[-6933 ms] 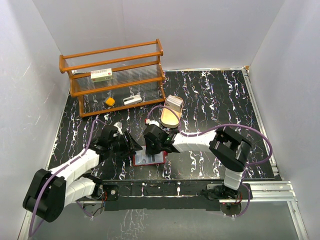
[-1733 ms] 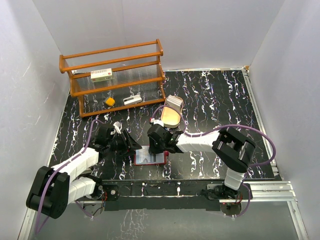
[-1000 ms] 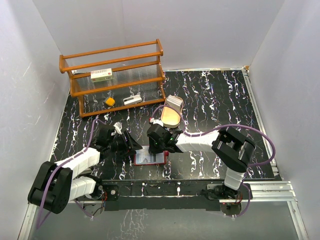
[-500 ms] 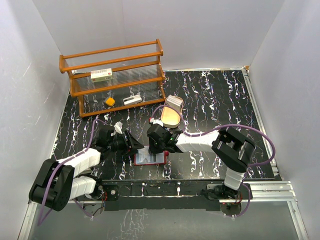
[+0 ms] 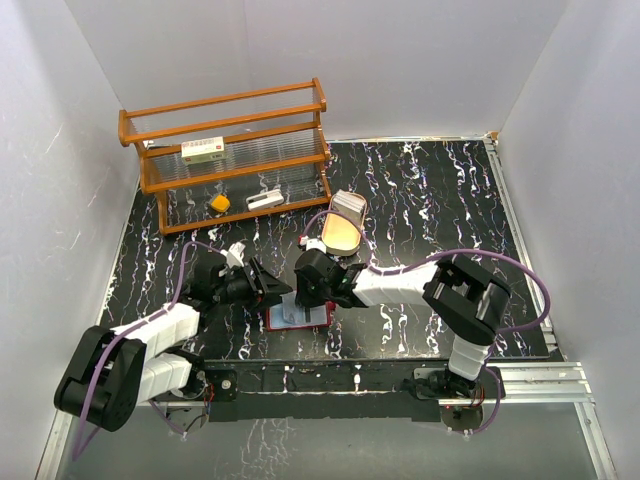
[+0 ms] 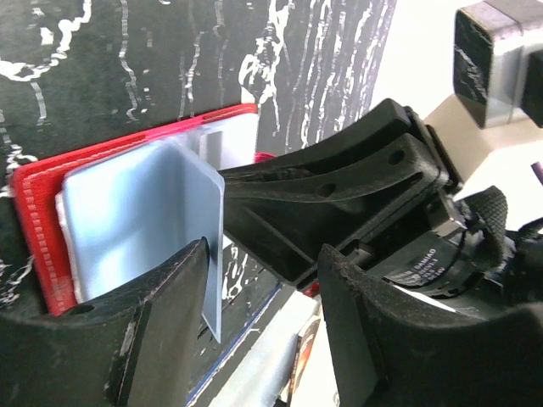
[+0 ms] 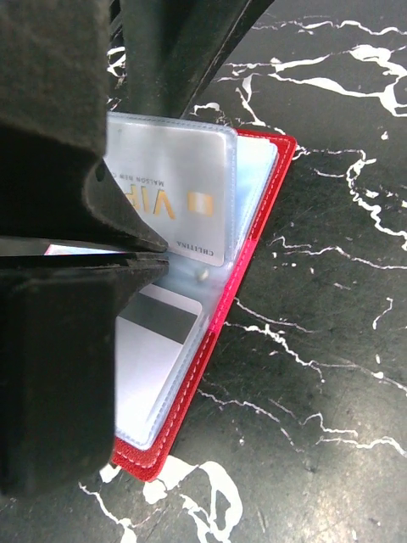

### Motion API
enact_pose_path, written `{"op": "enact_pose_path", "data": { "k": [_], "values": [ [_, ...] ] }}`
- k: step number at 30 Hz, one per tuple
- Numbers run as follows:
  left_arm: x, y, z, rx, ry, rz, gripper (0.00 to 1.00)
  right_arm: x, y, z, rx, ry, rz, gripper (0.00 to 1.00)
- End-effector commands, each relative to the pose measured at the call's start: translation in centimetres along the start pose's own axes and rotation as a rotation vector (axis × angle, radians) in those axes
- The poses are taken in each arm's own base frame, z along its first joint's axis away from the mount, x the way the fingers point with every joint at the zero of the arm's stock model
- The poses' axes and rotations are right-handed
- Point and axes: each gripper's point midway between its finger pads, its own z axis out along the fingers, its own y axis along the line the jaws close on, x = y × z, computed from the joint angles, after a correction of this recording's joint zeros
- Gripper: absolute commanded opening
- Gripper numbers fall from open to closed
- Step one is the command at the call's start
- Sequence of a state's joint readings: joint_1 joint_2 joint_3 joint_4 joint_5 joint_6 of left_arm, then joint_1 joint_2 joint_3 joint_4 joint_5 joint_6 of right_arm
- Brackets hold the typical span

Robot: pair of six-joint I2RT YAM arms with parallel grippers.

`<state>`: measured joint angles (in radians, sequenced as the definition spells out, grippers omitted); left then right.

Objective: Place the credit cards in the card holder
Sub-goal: Turn over the card slot in the card holder.

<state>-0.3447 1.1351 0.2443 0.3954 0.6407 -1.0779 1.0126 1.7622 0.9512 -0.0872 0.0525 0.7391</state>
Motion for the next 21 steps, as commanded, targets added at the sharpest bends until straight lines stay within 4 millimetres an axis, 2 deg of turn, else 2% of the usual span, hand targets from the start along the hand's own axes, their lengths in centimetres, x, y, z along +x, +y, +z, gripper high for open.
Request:
{"op": "enact_pose_path", "data": {
  "k": [1,8,10,16,21],
  "values": [
    [0.5,-1.9,0.1,0.081,0.026,0.013,0.52,0.0,-0.8,0.2,0.014,-0.033,-0.025,0.06],
    [1.1,-2.8,0.9,0.095,0.040,0.030,0.53,-0.3,-0.9,0.3,-0.003,-0.064,-0.027,0.11],
    [1.2,-2.7,1.1,0.087,0.043,0.033,0.53,-1.1,-0.4,-0.6,-0.014,-0.094,-0.027,0.12],
    [1.4,-2.6,1.5,0.068,0.043,0.045,0.53,-2.4,-0.8,-1.8,0.007,-0.150,-0.037,0.17],
    [1.4,-2.8,1.9,0.055,0.044,0.058,0.54,-2.7,-1.1,-2.5,0.014,-0.175,-0.036,0.21]
  ]
}}
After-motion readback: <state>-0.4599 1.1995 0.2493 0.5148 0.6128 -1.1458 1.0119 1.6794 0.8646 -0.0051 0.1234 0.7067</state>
